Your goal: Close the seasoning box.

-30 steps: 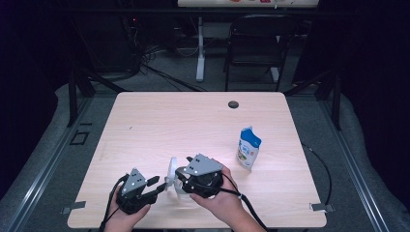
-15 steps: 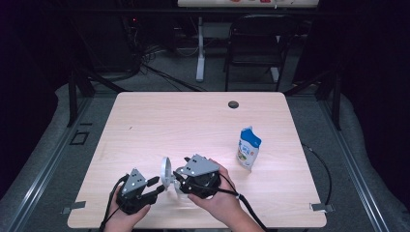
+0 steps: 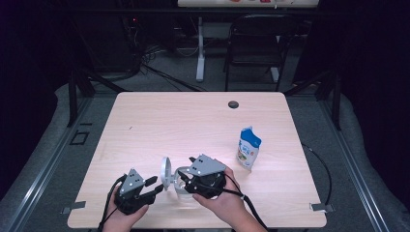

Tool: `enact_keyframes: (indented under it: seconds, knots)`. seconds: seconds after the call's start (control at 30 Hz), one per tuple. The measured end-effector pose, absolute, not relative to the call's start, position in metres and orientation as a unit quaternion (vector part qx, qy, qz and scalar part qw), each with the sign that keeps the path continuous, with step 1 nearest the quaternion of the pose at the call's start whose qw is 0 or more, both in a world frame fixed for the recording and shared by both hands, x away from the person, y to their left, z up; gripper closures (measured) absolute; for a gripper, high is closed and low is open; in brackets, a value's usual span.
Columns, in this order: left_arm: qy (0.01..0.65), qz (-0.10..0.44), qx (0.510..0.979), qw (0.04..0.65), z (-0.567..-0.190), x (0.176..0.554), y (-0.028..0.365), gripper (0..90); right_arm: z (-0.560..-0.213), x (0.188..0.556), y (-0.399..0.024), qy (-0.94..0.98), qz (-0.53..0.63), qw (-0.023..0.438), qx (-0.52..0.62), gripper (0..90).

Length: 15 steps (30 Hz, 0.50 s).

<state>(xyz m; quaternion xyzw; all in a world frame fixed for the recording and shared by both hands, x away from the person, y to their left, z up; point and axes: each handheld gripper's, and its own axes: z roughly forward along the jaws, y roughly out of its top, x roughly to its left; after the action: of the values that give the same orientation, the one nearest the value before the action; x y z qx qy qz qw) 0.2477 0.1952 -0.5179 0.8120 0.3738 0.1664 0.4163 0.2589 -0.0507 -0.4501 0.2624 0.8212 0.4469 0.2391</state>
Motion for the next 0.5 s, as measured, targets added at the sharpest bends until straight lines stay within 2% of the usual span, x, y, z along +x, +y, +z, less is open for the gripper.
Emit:
enact_keyframes:
  seconds: [0.5]
  knots:
    - [0.383,0.175,0.807,0.415,-0.522,0.250,0.205,58.2,-0.460,0.256,-0.084,0.807,0.453,0.239,0.294,47.7]
